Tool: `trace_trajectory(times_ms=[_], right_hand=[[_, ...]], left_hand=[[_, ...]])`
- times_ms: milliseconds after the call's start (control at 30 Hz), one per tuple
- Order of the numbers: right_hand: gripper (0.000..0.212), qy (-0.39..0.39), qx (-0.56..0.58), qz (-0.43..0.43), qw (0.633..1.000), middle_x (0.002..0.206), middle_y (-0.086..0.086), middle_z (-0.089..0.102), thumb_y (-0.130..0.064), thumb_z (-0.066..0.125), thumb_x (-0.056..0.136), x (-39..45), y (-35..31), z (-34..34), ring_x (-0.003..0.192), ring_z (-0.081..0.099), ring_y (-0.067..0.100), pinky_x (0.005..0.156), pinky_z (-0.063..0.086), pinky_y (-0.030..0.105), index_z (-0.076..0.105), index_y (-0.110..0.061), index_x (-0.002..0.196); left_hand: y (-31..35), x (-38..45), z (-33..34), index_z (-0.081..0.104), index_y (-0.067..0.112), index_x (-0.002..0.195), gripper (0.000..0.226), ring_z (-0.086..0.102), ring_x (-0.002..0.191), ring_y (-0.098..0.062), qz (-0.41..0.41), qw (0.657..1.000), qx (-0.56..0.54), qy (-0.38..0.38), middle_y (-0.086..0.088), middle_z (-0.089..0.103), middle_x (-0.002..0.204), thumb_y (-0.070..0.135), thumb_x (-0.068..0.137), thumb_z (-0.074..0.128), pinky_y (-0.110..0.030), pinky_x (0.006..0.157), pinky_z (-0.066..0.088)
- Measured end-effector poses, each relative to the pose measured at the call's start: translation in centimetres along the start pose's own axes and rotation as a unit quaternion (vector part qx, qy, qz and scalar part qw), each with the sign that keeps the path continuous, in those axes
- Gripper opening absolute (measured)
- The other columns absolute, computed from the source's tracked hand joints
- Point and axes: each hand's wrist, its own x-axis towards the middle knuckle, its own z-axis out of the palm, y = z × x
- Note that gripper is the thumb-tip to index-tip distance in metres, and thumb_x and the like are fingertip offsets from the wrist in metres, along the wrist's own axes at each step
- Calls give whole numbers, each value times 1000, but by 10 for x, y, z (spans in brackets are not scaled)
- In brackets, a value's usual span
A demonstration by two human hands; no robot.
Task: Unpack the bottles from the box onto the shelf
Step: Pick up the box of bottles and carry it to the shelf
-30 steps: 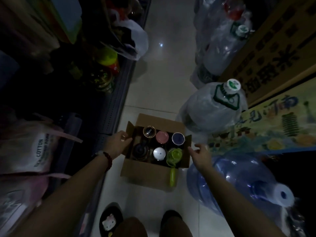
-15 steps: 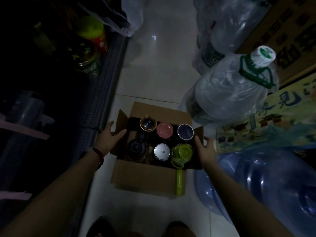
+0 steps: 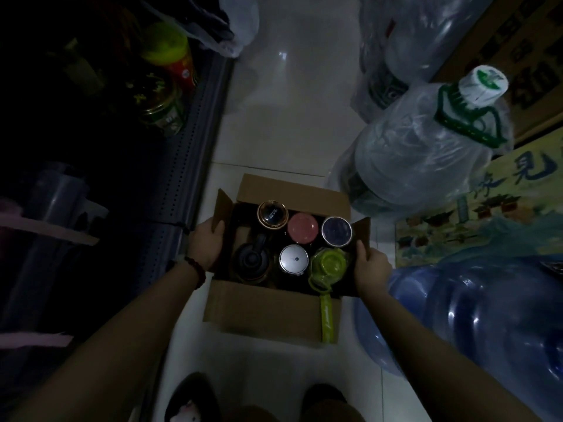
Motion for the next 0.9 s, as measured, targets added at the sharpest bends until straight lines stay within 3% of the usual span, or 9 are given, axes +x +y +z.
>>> trace_trajectory(times_ms=[67,167,267,400,500,600,900], right_hand=[[44,-1,3,-8,1000,91,29,67,-30,44,101,-8,-6,-13,89,63,40,67,33,30,65,4,84],[41,-6,-14,-16,1000,87,28,65,-30,44,101,-26,-23,-44,86,63,39,66,31,29,57,-2,74],[44,-11,-16,-17,1000,91,30,66,-29,45,101,-49,-48,-83,88,63,40,66,32,30,65,6,84],[47,-12,-43,-19,999,98,34,66,-31,45,101,-79,-84,-145,94,63,44,71,41,36,67,9,97],[47,-12,-52,-22,998,102,34,65,-31,44,101,-102,-113,-197,97,61,45,70,37,34,66,10,100],[48,-12,-50,-33,998,100,35,65,-30,44,101,-124,-142,-252,96,61,46,67,30,31,66,12,97],[46,22,-7,-31,999,96,37,64,-29,48,100,-173,-205,-386,92,62,46,67,32,33,66,12,89]], left_hand=[[7,-11,-9,58,5,119,33,58,101,-31,3,1000,9,-2,-20,62,117,24,102,37,-27,78,38],[28,-34,-27,56,-1,121,36,57,98,-29,-4,1000,-7,-13,-18,62,115,23,102,37,-30,78,41],[55,-66,-49,56,3,124,37,58,107,-33,-24,1000,-13,-4,-19,62,120,26,101,39,-35,87,46],[109,-116,-86,57,1,121,38,56,110,-37,-39,999,7,-7,-22,61,121,27,101,38,-36,86,44],[156,-155,-117,56,2,125,40,55,114,-38,-43,999,10,-5,-21,59,125,29,101,39,-39,94,45],[206,-192,-146,57,2,123,39,57,111,-36,-40,999,13,-4,-20,61,123,28,100,40,-37,90,45],[327,-271,-200,62,4,116,36,61,106,-35,7,999,30,-9,-19,65,115,29,99,42,-34,84,46]])
